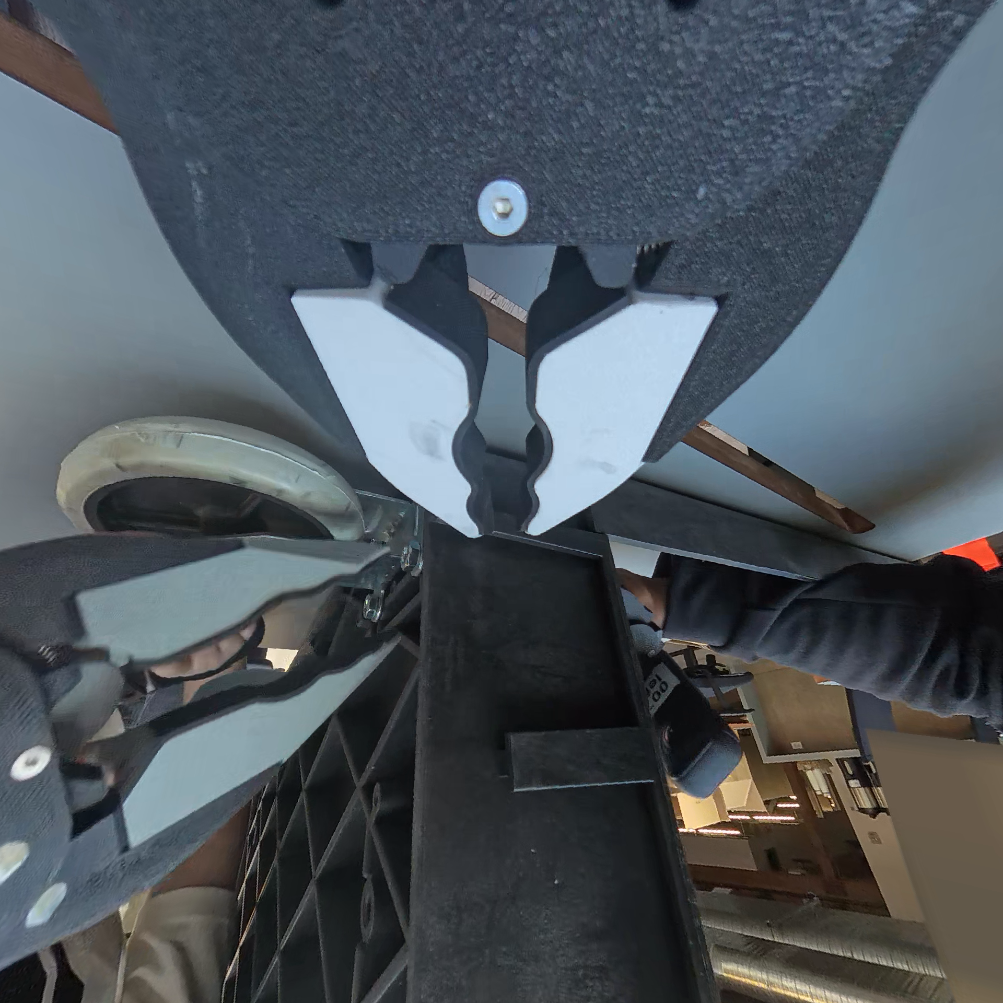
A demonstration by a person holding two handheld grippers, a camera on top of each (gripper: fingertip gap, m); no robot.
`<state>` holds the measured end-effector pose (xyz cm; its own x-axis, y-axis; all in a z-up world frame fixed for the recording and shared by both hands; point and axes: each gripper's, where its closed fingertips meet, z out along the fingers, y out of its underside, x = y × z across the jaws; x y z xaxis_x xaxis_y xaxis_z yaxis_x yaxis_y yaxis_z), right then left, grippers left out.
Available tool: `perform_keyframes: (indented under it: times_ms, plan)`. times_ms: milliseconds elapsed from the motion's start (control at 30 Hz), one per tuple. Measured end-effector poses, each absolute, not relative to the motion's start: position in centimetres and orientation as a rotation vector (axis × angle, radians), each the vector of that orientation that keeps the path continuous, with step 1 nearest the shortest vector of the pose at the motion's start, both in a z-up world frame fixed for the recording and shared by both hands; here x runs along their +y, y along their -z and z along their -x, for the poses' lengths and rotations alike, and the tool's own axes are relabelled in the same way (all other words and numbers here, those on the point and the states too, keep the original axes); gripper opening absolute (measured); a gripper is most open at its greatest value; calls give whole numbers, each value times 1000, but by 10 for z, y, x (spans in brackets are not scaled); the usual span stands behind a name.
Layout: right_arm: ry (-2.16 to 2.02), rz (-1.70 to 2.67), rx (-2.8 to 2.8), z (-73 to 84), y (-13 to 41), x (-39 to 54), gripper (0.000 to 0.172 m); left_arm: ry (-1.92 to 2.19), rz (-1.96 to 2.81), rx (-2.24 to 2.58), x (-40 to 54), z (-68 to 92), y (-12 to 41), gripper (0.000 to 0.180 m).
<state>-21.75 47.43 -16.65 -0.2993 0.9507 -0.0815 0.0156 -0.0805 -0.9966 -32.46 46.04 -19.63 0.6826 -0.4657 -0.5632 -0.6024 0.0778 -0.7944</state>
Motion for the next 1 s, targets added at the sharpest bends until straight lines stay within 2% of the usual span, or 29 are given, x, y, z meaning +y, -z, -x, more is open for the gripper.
perform_keyframes:
  times_ms: [600, 1000]
  plan:
    - [-1490, 1098, -1423, 219, 168, 470, 8, -396, 1369, 1161, 464, 298, 193, 17]
    - [-1491, 1090, -1432, 218, 168, 469, 8, -690, 1199, 1443, 467, 292, 198, 22]
